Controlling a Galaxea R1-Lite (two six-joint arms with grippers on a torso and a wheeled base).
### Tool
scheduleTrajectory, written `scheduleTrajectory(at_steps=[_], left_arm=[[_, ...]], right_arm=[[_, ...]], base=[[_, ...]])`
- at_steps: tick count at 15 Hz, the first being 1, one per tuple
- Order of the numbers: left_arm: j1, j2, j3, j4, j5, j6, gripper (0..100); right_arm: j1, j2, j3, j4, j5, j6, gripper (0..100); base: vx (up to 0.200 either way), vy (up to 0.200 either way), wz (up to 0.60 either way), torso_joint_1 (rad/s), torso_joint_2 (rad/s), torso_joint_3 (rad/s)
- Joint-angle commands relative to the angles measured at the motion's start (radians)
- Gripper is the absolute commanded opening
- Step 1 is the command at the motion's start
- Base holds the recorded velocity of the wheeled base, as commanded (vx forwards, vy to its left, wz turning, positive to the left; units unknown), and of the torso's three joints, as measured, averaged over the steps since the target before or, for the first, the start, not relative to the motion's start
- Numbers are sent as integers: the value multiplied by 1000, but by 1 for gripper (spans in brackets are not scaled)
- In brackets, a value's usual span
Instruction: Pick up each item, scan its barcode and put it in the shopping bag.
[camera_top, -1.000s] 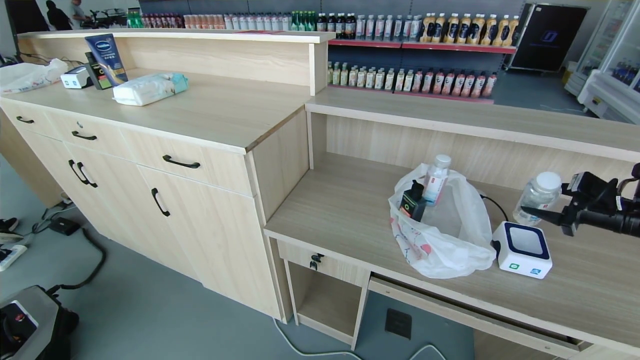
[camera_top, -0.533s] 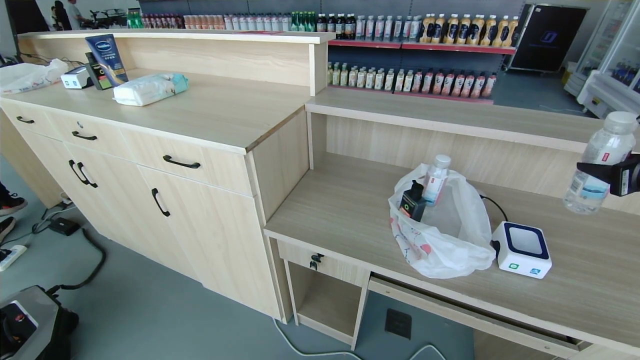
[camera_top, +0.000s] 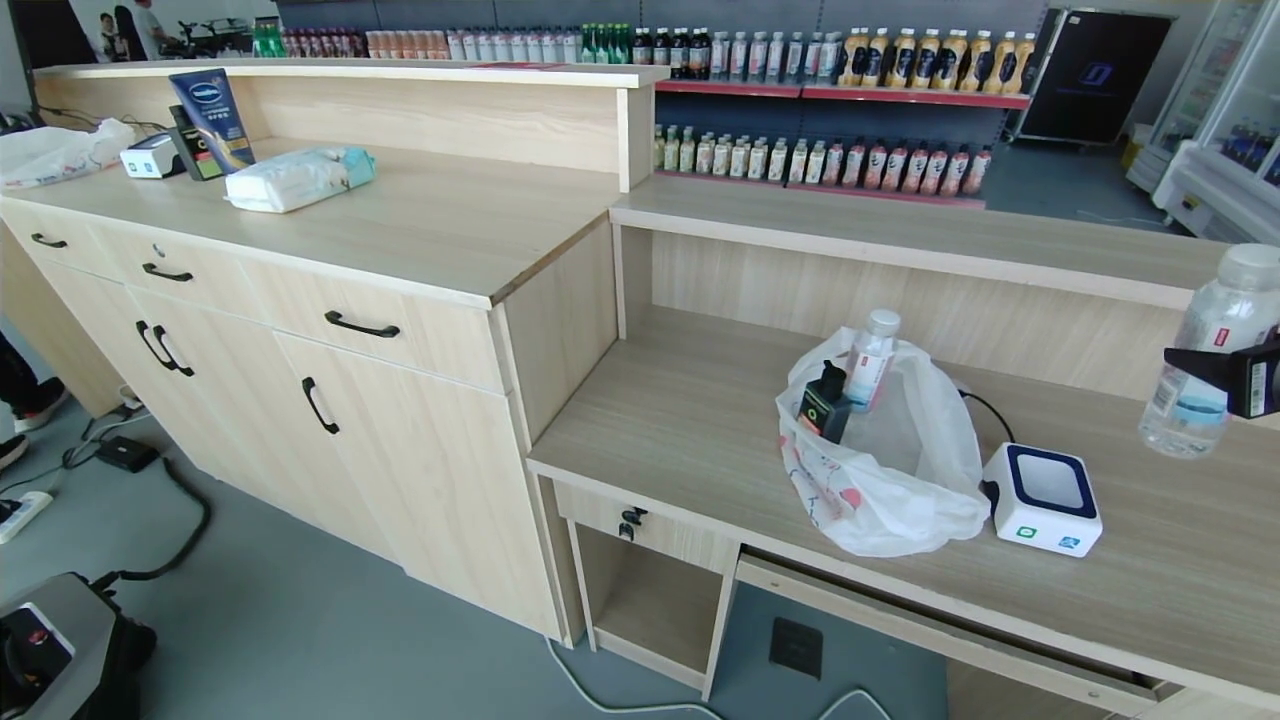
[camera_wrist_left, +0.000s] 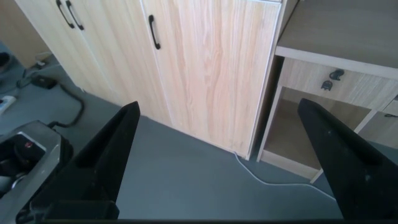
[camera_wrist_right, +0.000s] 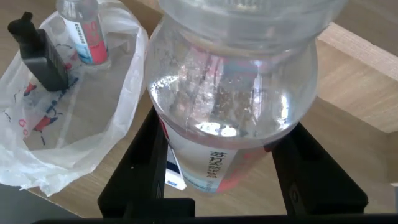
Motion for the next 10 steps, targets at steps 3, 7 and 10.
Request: scheduleTrajectory(at_steps=[3, 7, 10], left_arm=[[0, 0, 0, 0, 1, 0, 100], [0, 0, 0, 0, 1, 0, 100], [0, 0, 0, 0, 1, 0, 100]], right_arm=[[14, 25, 42, -17, 3, 4, 0], [26, 119, 127, -188, 8, 23, 0], [28, 215, 160, -307, 24, 55, 0]], base=[[0, 0, 200, 1, 1, -1], [0, 0, 0, 0, 0, 0], [0, 0, 0, 0, 0, 0]])
